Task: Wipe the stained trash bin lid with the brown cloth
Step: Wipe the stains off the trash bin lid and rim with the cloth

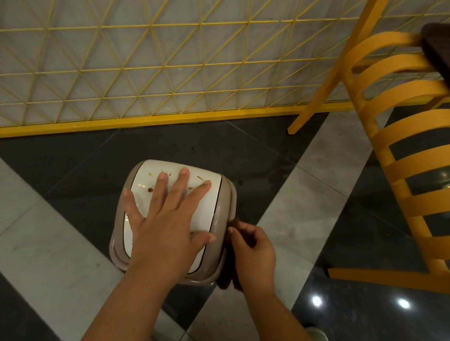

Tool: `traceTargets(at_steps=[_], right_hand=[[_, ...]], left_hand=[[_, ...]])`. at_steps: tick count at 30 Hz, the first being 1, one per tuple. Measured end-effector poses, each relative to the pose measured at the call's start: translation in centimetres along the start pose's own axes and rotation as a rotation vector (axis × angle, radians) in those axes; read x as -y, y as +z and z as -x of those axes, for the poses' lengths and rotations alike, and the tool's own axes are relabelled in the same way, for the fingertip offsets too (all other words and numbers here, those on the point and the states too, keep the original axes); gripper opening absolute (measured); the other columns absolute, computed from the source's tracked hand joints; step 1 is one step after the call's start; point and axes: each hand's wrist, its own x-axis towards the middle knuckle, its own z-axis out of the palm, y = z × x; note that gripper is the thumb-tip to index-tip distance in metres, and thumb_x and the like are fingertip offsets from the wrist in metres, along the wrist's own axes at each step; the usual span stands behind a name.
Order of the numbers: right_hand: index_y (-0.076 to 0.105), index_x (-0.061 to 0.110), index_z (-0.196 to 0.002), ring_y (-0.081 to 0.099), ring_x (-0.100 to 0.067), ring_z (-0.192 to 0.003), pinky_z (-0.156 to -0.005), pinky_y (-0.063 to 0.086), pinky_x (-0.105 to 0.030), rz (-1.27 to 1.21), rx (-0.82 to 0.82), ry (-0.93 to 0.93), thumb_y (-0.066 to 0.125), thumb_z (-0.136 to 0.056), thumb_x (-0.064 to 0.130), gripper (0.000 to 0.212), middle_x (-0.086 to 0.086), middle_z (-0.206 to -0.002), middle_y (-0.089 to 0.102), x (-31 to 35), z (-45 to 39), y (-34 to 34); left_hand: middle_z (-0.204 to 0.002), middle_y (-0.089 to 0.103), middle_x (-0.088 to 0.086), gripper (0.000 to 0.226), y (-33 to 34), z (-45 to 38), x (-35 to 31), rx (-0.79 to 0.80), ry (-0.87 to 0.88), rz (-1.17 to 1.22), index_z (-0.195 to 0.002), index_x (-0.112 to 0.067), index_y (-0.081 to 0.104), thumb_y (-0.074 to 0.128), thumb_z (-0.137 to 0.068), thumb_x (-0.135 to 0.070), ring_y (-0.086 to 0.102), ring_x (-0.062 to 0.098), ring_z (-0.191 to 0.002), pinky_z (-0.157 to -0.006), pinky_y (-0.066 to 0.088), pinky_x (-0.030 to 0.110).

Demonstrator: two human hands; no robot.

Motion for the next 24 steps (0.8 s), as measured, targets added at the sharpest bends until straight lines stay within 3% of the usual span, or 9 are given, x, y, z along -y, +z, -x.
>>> traceTargets(at_steps=[7, 11, 16, 24], right_hand=[[0.066, 0.028, -0.109, 0.062, -0.01, -0.092, -0.088, 0.054, -0.032, 0.041, -0.036, -0.031, 0.068, -0.086, 0.031, 0.023, 0.009, -0.102, 0.068, 5.7, -5.9, 1.0], [0.066, 0.03, -0.109, 0.063, -0.009, -0.089, -0.086, 0.056, -0.036, 0.04, -0.028, -0.004, 0.065, -0.088, 0.034, 0.021, 0.012, -0.096, 0.067, 4.2, -4.5, 0.9], [0.063, 0.035, -0.097, 0.07, -0.02, -0.083, -0.079, 0.059, -0.048, 0.006, -0.001, 0.049, 0.063, -0.089, 0.032, 0.008, 0.007, -0.091, 0.07, 0.0, 0.2, 0.3], [0.067, 0.031, -0.101, 0.064, -0.008, -0.087, -0.082, 0.056, -0.031, 0.004, 0.004, 0.005, 0.067, -0.087, 0.03, 0.014, 0.011, -0.093, 0.068, 4.5, -5.0, 0.8]], left_hand=[[-0.155, -0.022, -0.013, 0.086, 0.1, -0.1, 0.0, 0.001, -0.004, 0.045, -0.142, -0.05, -0.008, 0.053, -0.083, -0.058, -0.028, 0.018, -0.14, -0.105, -0.02, 0.059], [-0.155, -0.021, -0.014, 0.086, 0.0, -0.2, 0.0, 0.003, -0.012, 0.046, -0.142, -0.052, -0.007, 0.053, -0.082, -0.06, -0.027, 0.017, -0.141, -0.105, -0.019, 0.058], [-0.155, -0.019, -0.015, 0.086, 0.2, -0.1, 0.2, -0.004, -0.019, 0.072, -0.141, -0.053, -0.005, 0.055, -0.08, -0.061, -0.026, 0.016, -0.141, -0.106, -0.018, 0.058], [-0.155, -0.02, -0.015, 0.085, 0.3, -0.2, -0.1, -0.011, -0.038, 0.078, -0.141, -0.053, -0.006, 0.055, -0.081, -0.06, -0.026, 0.015, -0.141, -0.106, -0.018, 0.059]])
